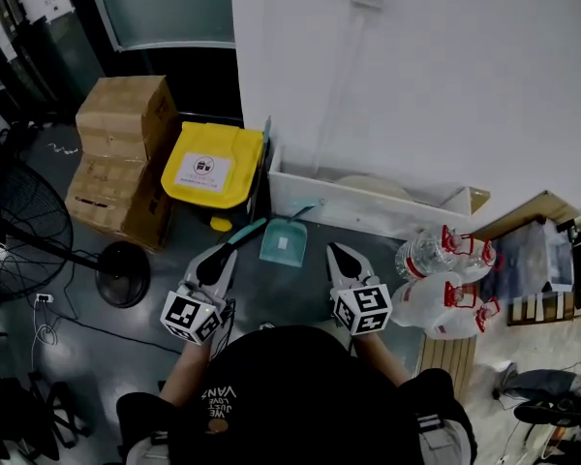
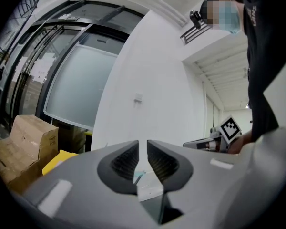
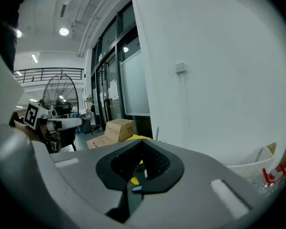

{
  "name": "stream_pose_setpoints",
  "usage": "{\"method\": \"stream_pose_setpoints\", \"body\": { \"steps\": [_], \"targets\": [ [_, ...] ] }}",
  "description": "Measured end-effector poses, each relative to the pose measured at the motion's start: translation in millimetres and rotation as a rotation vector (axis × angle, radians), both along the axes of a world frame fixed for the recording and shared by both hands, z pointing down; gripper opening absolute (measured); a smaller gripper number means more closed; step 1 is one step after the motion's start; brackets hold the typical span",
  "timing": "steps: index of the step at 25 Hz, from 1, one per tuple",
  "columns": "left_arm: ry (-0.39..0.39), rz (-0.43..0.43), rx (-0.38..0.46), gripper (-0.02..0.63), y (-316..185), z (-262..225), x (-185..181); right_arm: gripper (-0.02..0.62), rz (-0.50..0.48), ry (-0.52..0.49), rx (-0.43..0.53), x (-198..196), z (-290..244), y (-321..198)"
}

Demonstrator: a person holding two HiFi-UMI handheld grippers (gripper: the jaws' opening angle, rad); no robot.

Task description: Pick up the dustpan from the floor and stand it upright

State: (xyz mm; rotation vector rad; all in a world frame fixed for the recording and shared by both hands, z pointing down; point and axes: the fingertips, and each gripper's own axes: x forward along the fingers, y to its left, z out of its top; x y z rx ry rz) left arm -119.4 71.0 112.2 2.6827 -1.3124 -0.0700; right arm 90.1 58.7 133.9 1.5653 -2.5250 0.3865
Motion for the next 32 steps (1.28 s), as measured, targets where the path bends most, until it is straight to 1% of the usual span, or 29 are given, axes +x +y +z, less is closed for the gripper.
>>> {"method": "stream_pose_setpoints", "body": {
  "steps": [8,12,17,23,26,32],
  "targets": [
    [0.026,-0.024,-0.012,0.055,12.7,5.7,-8.1,0.003,-0.058,-0.03,-0.04,-18.3,7.7,8.4],
    [0.027,-0.045,-0.01,0.055,13.6,6.1,-16.7,0.002,-0.078,-0.024,-0.051,-26.8,9.7,7.5],
    [0.021,-0.062,-0.017,0.055,14.9,8.5,-24.9,0.002,-0.089,-0.014,-0.034,-33.1,5.2,6.6],
    [0.017,-0.057,-0.008,0.054,12.8,7.2,-26.3,0.002,-0.1,-0.002,-0.023,-37.7,0.6,2.9],
    [0.01,-0.055,-0.006,0.054,10.6,6.8,-24.8,0.002,-0.101,0.012,-0.013,-36.9,-0.1,2.2],
    [0.007,-0.055,-0.016,0.054,8.4,9.2,-21.1,0.002,-0.086,0.002,-0.015,-30.9,1.0,-1.1]
  ]
}}
